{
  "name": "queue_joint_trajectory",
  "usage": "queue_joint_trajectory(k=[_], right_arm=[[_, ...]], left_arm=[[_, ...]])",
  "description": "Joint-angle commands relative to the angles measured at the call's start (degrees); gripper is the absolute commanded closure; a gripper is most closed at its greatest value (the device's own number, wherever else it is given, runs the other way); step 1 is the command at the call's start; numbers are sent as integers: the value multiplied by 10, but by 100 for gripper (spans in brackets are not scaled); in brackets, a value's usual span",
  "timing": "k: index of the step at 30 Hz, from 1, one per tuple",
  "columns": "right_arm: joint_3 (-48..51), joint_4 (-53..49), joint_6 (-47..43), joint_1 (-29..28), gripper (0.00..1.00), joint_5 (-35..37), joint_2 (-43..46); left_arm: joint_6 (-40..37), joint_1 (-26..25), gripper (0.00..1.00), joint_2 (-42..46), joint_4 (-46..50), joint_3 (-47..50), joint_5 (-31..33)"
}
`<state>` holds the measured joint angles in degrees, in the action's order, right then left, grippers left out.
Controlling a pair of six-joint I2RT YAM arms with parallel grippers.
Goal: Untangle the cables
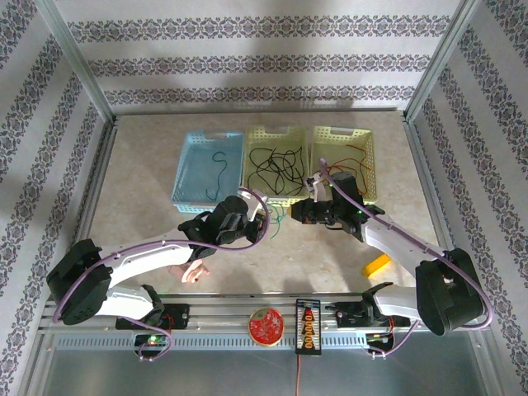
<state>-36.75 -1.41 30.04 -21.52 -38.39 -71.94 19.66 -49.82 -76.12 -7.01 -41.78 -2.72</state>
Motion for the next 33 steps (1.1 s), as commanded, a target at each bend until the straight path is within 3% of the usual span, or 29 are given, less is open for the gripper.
queue_joint_trajectory(k=[1,4,6,8,11,21,24,30,33], right_arm=[[9,15,0,-1,100,38,24],[8,16,1,2,99,37,28],[6,21,6,2,93,21,22],[3,28,12,-1,81,10,14],[0,31,14,-9,73,18,4],[-9,49,22,-13,67,29,-23],[-7,66,31,-12,69,29,-32],[-11,103,56,-13,90,8,-46],[-8,107,60,-12,96,12,-39]], left_arm=[[-4,-6,100,13,-35,7,9],[-2,-6,100,15,-35,10,7],[-2,-6,100,16,-36,10,4],[-5,-6,100,15,-35,7,-1],[-6,-6,100,14,-34,4,-3],[-6,-6,100,18,-37,7,-10],[-6,-6,100,19,-39,7,-10],[-1,-6,100,17,-41,13,-11],[0,-6,100,18,-38,15,1]])
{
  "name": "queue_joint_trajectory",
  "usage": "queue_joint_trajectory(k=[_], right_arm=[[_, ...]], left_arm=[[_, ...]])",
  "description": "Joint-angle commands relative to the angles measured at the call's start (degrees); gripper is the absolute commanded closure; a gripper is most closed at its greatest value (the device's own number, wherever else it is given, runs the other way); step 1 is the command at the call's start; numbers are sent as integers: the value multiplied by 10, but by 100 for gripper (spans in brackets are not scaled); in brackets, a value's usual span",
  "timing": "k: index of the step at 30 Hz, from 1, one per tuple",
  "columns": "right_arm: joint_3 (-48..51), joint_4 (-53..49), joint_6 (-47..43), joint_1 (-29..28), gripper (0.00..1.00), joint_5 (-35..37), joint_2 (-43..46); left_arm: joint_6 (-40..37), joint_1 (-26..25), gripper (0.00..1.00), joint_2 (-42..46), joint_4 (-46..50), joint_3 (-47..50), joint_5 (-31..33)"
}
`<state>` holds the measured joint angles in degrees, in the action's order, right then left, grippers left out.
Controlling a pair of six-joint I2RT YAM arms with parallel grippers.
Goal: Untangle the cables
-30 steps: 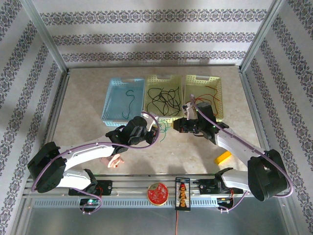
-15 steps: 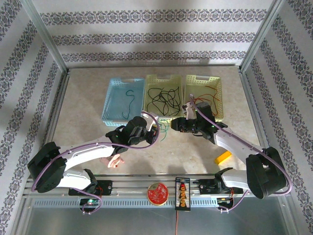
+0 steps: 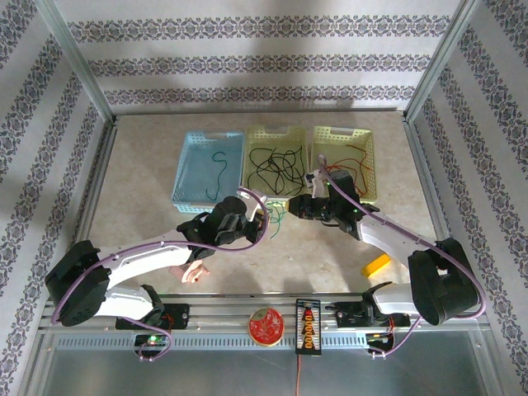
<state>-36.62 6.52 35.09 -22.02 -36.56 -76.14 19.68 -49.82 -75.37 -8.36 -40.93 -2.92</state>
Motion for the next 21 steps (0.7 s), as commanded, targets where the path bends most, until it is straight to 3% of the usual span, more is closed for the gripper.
queue_joint_trajectory(k=[1,8,21], right_arm=[[-7,25,8,-6,96,1,9],[17,-8,10,47,100,57,85],[28,-42,32,170,100,54,180]], left_arm=[[1,-6,100,11,-21,6,13],[15,-1,100,2,27,2,88],[30,16,100,-7,36,16,98]])
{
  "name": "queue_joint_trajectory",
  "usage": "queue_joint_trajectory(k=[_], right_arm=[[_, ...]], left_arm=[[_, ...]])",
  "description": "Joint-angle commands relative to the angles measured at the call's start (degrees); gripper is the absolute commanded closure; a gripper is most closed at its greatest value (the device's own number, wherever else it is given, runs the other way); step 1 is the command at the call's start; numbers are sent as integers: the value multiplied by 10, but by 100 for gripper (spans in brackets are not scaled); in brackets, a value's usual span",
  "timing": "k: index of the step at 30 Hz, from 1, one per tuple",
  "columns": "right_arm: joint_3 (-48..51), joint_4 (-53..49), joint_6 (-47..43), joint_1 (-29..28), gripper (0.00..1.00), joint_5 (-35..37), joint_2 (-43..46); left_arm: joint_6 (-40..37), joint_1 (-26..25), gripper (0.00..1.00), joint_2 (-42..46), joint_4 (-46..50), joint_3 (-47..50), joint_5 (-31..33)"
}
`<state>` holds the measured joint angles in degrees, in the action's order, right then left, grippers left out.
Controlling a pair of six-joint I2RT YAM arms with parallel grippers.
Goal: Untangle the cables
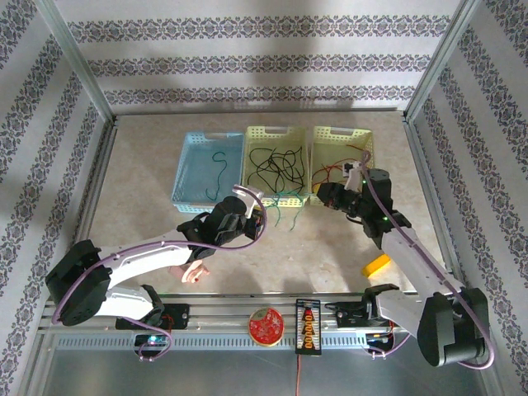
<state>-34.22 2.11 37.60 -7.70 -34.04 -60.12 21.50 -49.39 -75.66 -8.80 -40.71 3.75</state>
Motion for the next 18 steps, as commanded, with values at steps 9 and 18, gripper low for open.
queue_joint_trajectory(k=[9,18], right_arm=[[5,-21,13,98,100,41,65],[12,-49,55,186,100,93,108]], left_arm=[[-2,16,100,27,50,24,21],[6,54,100,130,67,54,16]])
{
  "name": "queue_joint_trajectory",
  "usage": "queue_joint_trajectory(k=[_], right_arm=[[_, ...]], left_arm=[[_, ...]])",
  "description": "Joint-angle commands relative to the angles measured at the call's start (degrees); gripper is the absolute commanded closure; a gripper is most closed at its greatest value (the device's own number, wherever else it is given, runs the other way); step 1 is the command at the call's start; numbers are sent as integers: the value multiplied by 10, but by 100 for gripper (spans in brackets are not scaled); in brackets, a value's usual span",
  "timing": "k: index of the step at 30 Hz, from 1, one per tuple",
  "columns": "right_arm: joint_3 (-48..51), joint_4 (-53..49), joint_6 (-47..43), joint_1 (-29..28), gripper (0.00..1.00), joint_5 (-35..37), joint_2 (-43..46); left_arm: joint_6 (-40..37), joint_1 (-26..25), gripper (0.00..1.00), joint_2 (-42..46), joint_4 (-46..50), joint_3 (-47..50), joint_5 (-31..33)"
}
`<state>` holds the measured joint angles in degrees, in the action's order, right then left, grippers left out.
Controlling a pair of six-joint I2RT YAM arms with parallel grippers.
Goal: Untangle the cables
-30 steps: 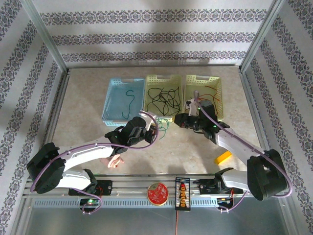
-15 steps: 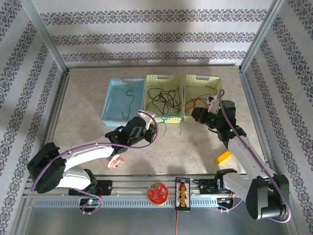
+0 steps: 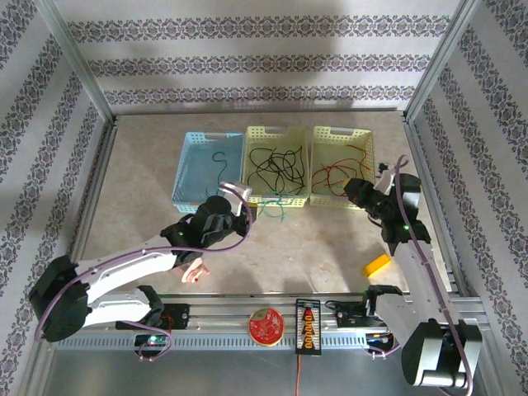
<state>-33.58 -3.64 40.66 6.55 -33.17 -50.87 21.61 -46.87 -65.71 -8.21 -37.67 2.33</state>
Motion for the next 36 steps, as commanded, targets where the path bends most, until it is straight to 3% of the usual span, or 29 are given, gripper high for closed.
queue_joint_trajectory(k=[1,12,24,28,36], right_arm=[[8,6,34,55,100,87,17],[11,19,49,64,100,66,9],[0,55,73,64,100,36,-10],[-19,57,48,13,100,22,-15],[-75,28,-14,-113,100,29,-31]], left_arm=[[5,35,100,43,62,27,29],[13,105,100,157,86,44,13],[38,239,100,283,142,31,41],[64,279,100,240,116,28,-7],[80,343,100,25,0,-13,-119]])
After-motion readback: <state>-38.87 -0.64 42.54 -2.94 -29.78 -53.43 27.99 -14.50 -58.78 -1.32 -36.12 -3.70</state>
